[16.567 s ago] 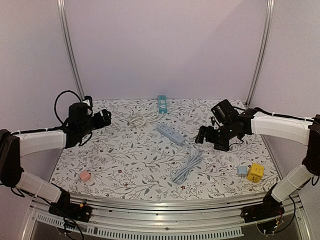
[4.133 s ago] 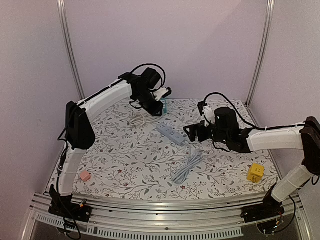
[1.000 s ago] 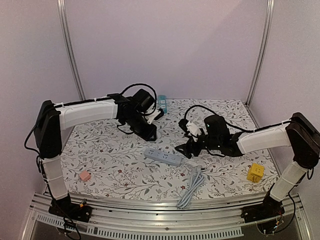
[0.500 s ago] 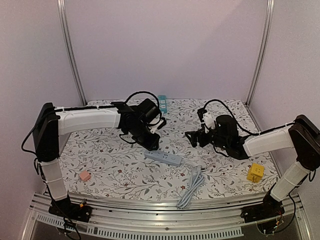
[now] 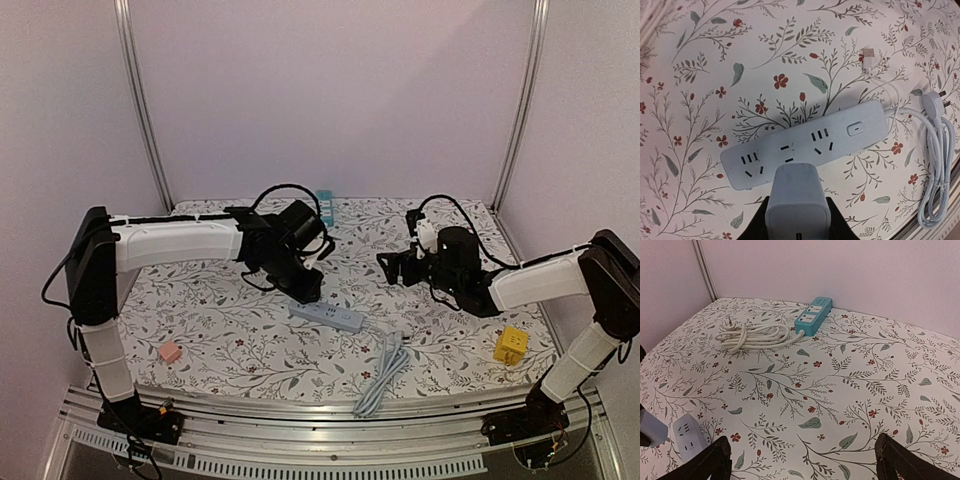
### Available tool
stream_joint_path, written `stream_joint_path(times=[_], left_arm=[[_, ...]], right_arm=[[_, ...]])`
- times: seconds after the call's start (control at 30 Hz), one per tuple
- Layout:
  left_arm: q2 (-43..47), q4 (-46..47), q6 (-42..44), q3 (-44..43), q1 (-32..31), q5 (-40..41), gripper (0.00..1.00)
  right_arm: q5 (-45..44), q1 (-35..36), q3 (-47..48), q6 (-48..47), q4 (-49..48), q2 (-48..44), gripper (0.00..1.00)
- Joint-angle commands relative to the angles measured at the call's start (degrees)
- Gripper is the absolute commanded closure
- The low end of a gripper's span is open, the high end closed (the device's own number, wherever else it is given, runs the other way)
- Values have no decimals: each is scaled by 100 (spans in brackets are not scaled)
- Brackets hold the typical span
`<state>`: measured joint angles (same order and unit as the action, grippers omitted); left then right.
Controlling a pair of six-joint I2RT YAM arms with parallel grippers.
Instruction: Insert the plug
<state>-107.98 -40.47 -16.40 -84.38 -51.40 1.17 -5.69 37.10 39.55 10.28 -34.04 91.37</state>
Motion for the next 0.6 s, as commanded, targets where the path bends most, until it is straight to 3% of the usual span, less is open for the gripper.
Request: stream_joint_path(times=[0.0,0.57], left_arm=[[-249,74,-56,-105,-92,126,100],[-667,147,-8,-292,-90,204,100]], right_arm=[[-21,-13,-114,61,-69,-23,1],[77,-16,-141,53,-50,-40,1]])
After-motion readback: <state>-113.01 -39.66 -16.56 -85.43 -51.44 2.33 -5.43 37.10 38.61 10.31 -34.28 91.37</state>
